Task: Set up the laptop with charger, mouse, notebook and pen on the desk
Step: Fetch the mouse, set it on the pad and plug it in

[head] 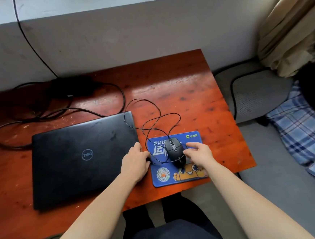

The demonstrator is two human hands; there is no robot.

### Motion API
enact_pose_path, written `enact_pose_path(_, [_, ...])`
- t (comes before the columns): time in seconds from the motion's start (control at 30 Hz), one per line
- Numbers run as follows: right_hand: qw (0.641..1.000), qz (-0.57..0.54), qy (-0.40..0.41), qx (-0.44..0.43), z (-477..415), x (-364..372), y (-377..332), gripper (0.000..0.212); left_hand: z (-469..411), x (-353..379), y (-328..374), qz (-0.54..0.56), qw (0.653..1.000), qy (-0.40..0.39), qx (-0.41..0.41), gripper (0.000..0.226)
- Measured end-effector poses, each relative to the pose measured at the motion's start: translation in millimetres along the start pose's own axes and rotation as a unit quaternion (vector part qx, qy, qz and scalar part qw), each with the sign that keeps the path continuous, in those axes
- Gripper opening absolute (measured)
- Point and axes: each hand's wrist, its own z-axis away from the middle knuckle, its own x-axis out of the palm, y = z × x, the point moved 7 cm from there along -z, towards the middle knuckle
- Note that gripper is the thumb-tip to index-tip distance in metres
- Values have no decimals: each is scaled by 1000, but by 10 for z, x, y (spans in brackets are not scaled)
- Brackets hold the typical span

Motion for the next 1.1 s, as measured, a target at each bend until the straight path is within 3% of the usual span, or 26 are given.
enact_pose_path(0.07, [990, -140, -5, -5, -11, -39, -107, 37, -3, 19, 5, -5, 1000, -2, -4, 24])
enact_pose_path(0.13, [946, -321, -37, -5, -12, -75, -266, 41, -15, 23, -3, -12, 1000, -5, -4, 25])
enact_pose_path(0.2, [899, -431, -74, -11, -6, -124, -440, 39, -24, 23, -1, -15, 1000, -5, 3, 26])
enact_pose_path(0.33, [849, -503, -153, -44, 42, -163, -779, 28, 3, -120, -65, 81, 996, 35, -16, 23])
enact_pose_path(0.4, [845, -503, -171, -57, 32, -146, -854, 33, 16, -314, -127, 130, 987, 92, -35, 20])
enact_pose_path(0.43, [861, -477, -170, -58, 8, -112, -867, 38, 23, -447, -179, 152, 979, 127, -47, 18])
enact_pose_path(0.5, [930, -332, -150, -50, -63, -18, -784, 48, 51, -711, -319, 201, 957, 190, -90, 12])
enact_pose_path(0.57, [989, -41, -123, -75, -90, 98, -679, 55, 108, -950, -496, 219, 936, 241, -130, 10])
enact_pose_path(0.63, [961, 227, -107, -119, -62, 251, -575, 78, 188, -1119, -681, 212, 924, 279, -155, 10])
enact_pose_path(0.73, [881, 431, -76, -178, 58, 446, -425, 103, 356, -1273, -954, 209, 897, 331, -205, 13])
enact_pose_path(0.83, [863, 465, -36, -197, 82, 477, -312, 96, 504, -1351, -1182, 215, 873, 360, -247, 13])
enact_pose_path(0.9, [897, 416, 5, -152, 40, 354, -260, 94, 583, -1372, -1313, 238, 854, 364, -285, 14])
enact_pose_path(1.0, [945, 319, 37, -60, -44, 196, -152, 107, 697, -1383, -1483, 278, 809, 377, -355, 16])
enact_pose_path(1.1, [946, 321, 43, -12, -74, 183, -116, 121, 827, -1376, -1621, 335, 747, 397, -416, 17])
